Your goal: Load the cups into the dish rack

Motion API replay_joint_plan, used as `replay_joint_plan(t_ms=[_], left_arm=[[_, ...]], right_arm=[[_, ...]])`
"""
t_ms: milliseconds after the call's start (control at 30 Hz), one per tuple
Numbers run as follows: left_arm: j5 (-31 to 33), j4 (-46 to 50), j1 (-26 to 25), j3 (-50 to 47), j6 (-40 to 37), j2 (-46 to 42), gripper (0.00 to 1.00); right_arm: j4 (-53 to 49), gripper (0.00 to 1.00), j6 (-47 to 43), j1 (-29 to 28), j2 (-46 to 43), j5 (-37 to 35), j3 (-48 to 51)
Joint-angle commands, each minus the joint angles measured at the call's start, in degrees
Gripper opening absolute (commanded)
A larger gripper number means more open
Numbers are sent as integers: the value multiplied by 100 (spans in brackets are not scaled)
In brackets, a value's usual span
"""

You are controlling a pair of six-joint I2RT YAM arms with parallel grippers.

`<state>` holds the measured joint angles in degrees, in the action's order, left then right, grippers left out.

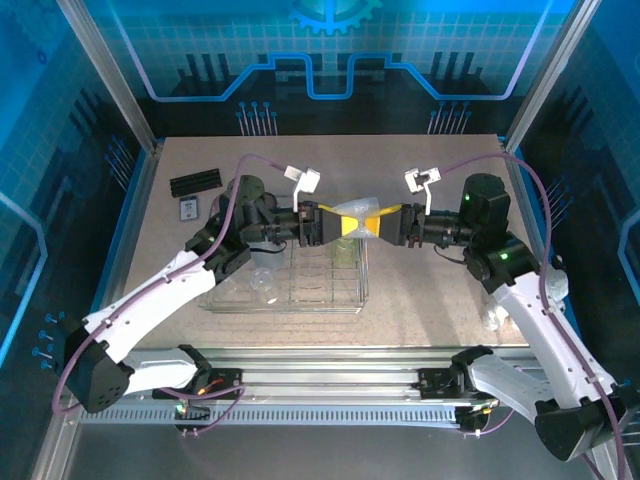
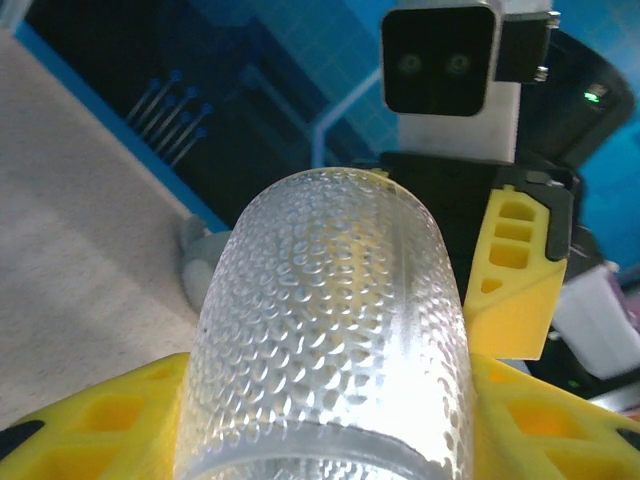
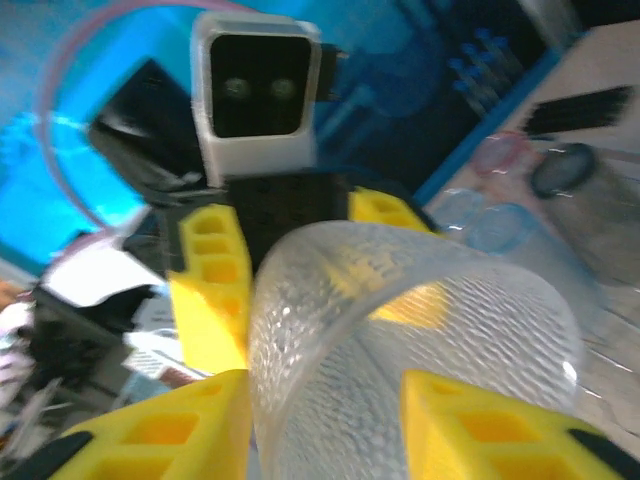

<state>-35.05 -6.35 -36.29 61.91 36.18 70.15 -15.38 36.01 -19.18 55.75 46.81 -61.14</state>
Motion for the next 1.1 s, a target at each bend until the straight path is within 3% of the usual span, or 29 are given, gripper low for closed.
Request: replay_joint_plan(t_ms=[0, 133, 333, 533, 867, 1067], left_arm=[[921, 1275, -34, 557, -612, -77, 24], [1819, 2487, -36, 934, -989, 13, 24], [2516, 3680, -121, 1447, -1427, 310, 21], [3590, 5277, -768, 2535, -2262, 1293, 21], [4234, 6818, -1313, 3842, -2608, 2978, 21], [4514, 7160, -1343, 4088, -2586, 3346, 21]], right_arm=[[-1735, 46, -827, 27, -100, -1689, -362], [-2819, 48, -1378, 67, -153, -2984, -504], [-3091, 52, -1832, 115, -694, -3928, -301], [-3138, 56, -2114, 228, -1092, -4358, -69], [-3190, 59, -2253, 395, -1391, -4468, 238], [-3210, 59, -2362, 449, -1393, -4477, 311]])
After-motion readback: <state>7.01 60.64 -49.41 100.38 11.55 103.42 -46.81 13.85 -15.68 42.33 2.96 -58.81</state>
